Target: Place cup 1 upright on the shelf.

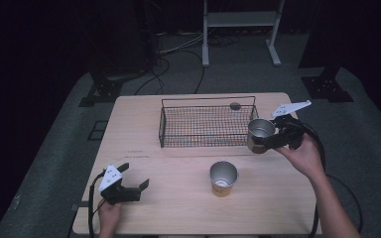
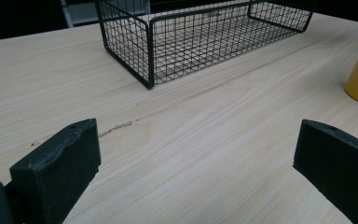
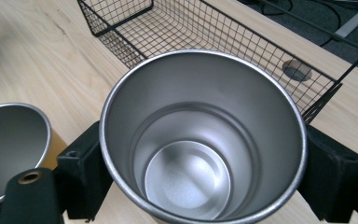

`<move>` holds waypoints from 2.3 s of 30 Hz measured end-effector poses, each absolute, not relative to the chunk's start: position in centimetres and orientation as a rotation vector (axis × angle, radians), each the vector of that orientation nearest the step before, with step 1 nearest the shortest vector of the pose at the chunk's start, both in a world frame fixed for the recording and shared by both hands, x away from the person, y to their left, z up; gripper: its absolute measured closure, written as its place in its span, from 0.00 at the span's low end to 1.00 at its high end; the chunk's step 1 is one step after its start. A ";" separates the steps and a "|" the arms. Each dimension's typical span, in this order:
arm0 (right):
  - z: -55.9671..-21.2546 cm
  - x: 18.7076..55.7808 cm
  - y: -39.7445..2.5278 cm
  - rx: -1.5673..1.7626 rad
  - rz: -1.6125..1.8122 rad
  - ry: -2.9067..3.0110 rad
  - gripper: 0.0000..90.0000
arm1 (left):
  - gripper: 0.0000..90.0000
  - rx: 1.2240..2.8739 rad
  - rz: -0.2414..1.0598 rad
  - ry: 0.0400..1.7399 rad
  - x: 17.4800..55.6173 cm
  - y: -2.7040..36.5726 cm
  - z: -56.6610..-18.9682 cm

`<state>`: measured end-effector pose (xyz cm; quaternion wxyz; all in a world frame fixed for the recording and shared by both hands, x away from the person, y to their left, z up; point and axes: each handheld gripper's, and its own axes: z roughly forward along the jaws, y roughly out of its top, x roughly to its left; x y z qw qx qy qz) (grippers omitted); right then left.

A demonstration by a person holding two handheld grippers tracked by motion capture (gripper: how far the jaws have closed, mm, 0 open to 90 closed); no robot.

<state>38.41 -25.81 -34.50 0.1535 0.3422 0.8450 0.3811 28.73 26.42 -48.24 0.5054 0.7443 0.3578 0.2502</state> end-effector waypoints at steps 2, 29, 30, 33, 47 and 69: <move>-34.3 38.8 -25.7 0.985 1.085 2.425 0.17 | 0.00 1.797 0.605 0.863 28.7 26.4 -48.2; -32.6 44.1 -23.5 1.010 0.985 2.441 0.17 | 0.00 1.795 0.602 0.862 28.7 26.5 -48.2; -32.7 44.2 -23.4 1.008 0.994 2.437 0.17 | 0.00 1.794 0.601 0.863 28.7 26.5 -48.2; -32.8 44.9 -23.3 1.023 0.994 2.441 0.17 | 0.00 1.794 0.601 0.862 28.7 26.5 -48.2; -32.7 47.4 -21.6 1.043 0.951 2.449 0.17 | 0.00 1.792 0.600 0.860 28.7 26.5 -48.2; -34.1 50.8 -19.2 1.130 0.943 2.439 0.17 | 0.00 1.789 0.600 0.859 28.7 26.5 -48.2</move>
